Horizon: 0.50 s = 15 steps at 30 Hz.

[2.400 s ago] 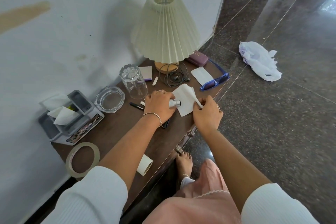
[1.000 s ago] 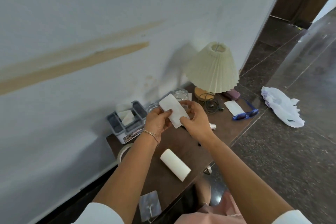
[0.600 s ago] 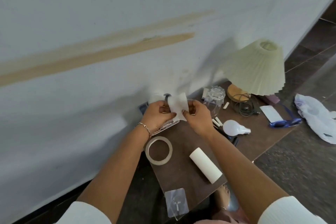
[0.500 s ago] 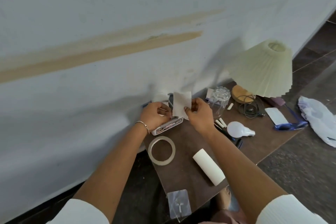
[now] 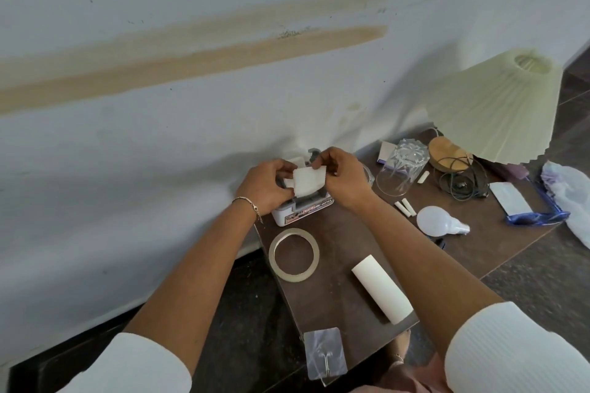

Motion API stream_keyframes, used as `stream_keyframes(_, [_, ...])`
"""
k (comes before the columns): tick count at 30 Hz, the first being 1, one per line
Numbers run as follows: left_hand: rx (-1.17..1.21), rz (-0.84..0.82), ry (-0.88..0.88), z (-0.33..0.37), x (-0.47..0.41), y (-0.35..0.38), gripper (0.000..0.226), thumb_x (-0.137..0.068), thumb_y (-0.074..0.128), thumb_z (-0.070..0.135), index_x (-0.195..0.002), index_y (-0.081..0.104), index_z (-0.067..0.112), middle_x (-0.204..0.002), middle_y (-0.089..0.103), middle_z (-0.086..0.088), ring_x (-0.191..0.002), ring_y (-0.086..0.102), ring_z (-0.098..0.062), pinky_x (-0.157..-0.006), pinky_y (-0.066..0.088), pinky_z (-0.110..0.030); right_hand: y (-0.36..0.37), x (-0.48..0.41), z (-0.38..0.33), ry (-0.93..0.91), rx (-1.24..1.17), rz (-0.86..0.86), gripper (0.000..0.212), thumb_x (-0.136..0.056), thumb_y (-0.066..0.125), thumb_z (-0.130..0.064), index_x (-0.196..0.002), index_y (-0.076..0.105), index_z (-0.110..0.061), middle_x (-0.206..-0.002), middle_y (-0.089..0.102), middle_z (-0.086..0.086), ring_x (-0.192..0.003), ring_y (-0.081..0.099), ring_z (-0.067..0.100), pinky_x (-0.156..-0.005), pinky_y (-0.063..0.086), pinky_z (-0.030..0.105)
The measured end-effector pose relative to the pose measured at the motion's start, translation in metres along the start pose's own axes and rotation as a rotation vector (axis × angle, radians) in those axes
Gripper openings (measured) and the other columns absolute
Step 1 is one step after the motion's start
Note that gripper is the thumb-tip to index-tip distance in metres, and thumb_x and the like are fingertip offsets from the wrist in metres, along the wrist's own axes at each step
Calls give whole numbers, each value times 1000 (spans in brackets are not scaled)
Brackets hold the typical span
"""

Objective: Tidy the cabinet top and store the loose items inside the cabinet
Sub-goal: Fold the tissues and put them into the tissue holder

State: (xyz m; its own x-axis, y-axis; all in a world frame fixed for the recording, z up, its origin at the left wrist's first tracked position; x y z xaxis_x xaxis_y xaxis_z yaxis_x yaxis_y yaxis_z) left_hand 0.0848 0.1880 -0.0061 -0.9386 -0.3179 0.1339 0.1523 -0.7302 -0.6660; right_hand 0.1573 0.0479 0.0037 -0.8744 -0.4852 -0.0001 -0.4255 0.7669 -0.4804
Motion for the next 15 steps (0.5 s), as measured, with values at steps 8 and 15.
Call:
stream_keyframes(8, [-12, 47, -1, -4, -1, -3, 34, -74, 74, 15, -107, 70, 22, -104, 72, 2, -95, 64, -13, -84, 48, -22, 13, -9, -8, -112, 238, -112, 28, -76, 54, 7, -91, 60, -16, -94, 68, 3, -88, 62, 24, -77, 52, 39])
stream_keyframes(15, [-4, 135, 13, -4, 0, -8, 24, -86, 63, 31, -107, 69, 21, -102, 72, 1, -93, 66, -16, -79, 49, -26, 8, -15, -9, -168, 519, -35, 17, -87, 61, -9, -103, 64, -16, -102, 66, 3, -101, 55, 26, -74, 41, 31])
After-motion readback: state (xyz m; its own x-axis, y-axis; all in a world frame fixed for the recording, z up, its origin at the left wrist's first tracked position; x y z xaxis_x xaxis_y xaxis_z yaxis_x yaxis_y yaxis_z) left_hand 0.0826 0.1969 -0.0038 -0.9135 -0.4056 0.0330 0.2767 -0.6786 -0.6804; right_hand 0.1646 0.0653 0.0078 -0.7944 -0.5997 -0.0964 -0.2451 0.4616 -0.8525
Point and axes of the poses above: each hand's wrist, its own x-axis away from the middle knuckle, its own y-axis out of the palm, z = x × y, the point moved 6 cm from there along -x, towards the middle knuckle
